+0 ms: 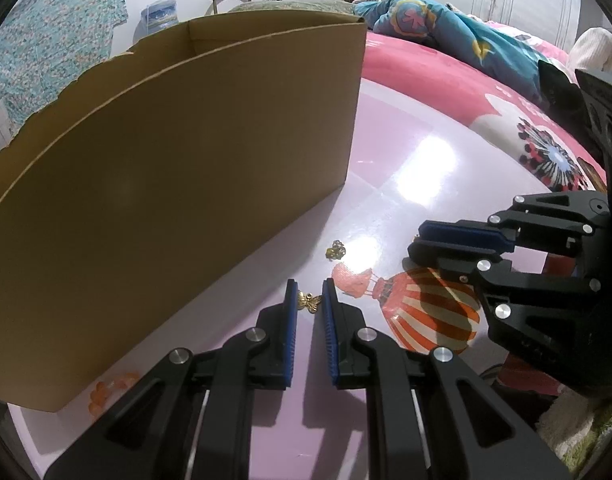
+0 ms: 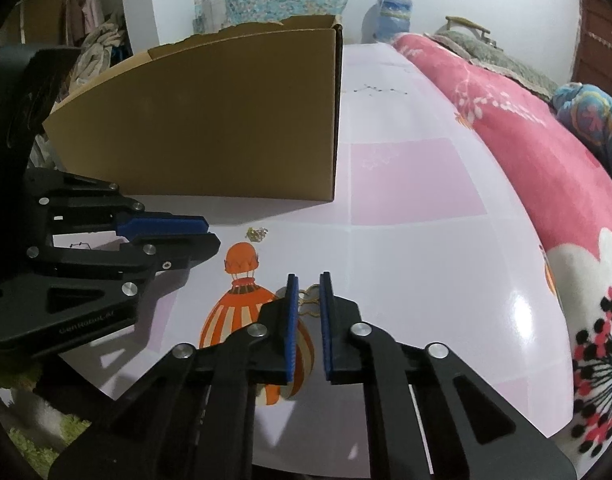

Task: Organize jewelry

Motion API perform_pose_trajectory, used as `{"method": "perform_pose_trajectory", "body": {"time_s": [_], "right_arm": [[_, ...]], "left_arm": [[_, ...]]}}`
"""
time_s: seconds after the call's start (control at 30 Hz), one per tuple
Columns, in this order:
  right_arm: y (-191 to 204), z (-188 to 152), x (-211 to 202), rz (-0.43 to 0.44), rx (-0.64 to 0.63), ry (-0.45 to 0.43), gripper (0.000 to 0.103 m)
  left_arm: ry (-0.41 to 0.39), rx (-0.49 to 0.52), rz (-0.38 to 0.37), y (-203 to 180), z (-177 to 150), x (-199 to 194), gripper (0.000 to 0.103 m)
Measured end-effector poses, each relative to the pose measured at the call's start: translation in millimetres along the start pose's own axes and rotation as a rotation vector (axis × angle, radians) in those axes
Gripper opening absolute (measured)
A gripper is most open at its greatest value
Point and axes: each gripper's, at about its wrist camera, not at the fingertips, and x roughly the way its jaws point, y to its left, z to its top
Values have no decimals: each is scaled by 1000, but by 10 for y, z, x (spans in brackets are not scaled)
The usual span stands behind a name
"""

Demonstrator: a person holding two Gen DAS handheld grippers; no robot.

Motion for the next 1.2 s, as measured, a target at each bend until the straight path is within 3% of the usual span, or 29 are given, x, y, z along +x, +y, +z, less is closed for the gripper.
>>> {"method": "perform_pose_trajectory", "body": {"time_s": [0.13, 0.3, 0.33, 0.37, 0.43, 0.67, 0.8, 1.2], "right_arm": [[18, 0, -3, 4, -1, 0, 1], [3, 1, -44, 17, 24, 2, 5], [-1, -2, -65, 15, 27, 0, 9], [-13, 3, -65, 14, 28, 2, 20], [-12, -5, -68, 2, 23, 5, 28], [52, -38, -26, -25, -23, 45, 27], [-3, -24, -9, -29, -8, 58, 12], [-26, -31, -4, -25, -1, 46, 11]], "left_arm": [[-2, -7, -2, 10, -2, -3, 12], [-3, -12, 1, 26, -12, -14, 12], [-4, -13, 1, 29, -13, -15, 12], [-4, -14, 1, 33, -16, -18, 12], [-5, -17, -1, 37, -17, -17, 12], [-5, -18, -1, 37, -18, -15, 12], [-6, -18, -1, 37, -18, -15, 12], [-19, -33, -17, 93, -47, -28, 12]]}}
